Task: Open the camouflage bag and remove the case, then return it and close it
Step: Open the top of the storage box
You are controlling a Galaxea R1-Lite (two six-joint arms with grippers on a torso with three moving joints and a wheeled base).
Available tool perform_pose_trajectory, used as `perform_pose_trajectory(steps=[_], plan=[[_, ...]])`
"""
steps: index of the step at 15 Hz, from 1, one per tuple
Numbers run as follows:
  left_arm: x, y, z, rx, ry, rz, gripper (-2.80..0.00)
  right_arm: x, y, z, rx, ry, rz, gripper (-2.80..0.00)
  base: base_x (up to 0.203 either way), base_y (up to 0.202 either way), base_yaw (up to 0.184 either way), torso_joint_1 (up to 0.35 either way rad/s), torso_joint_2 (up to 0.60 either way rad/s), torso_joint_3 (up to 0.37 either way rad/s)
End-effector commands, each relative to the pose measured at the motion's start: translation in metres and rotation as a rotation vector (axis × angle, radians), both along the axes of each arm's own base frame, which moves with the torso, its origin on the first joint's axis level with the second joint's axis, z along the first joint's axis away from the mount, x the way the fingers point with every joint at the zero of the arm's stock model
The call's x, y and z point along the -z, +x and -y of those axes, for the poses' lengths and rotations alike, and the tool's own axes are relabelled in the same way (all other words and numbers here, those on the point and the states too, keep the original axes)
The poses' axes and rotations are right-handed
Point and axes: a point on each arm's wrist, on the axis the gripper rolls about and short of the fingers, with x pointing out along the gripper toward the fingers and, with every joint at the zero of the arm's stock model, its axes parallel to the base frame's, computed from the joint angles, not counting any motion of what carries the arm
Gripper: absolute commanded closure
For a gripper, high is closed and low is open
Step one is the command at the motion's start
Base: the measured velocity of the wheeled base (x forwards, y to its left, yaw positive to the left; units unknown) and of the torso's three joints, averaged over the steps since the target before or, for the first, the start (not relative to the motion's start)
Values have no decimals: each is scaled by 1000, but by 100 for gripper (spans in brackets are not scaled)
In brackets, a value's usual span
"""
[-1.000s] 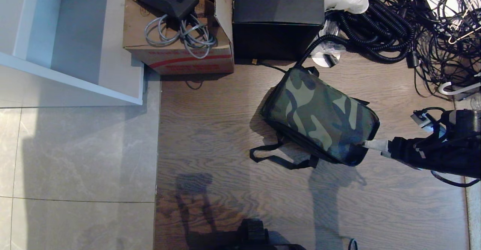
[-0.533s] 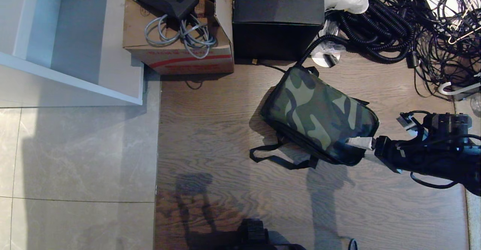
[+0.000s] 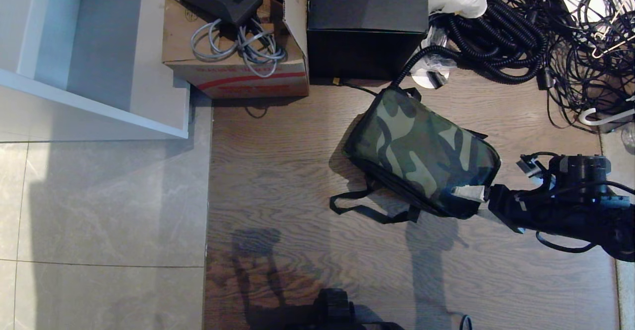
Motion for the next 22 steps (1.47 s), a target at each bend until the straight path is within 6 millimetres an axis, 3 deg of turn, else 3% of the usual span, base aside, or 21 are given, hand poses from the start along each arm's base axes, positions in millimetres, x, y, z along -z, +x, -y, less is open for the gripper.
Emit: perform_pose_trajectory(steps=[1, 8, 11, 16, 18, 22], plan=[[0, 0, 0, -1, 0, 1, 0, 1, 1, -1, 17, 28, 8, 0, 0, 0, 0, 0, 0, 0], [0, 0, 0, -1, 0, 1, 0, 2, 5, -10, 20, 58, 39, 0, 0, 0, 0, 0, 0, 0], [0, 0, 0, -1, 0, 1, 0, -7, 6, -10, 29, 53, 68, 0, 0, 0, 0, 0, 0, 0], [0, 0, 0, -1, 0, 1, 0, -57, 6, -4, 42, 59, 240, 0, 0, 0, 0, 0, 0, 0], [0, 0, 0, -1, 0, 1, 0, -58, 6, -3, 44, 59, 243, 0, 0, 0, 0, 0, 0, 0], [0, 0, 0, -1, 0, 1, 0, -106, 20, 30, 147, 97, 400, 0, 0, 0, 0, 0, 0, 0]])
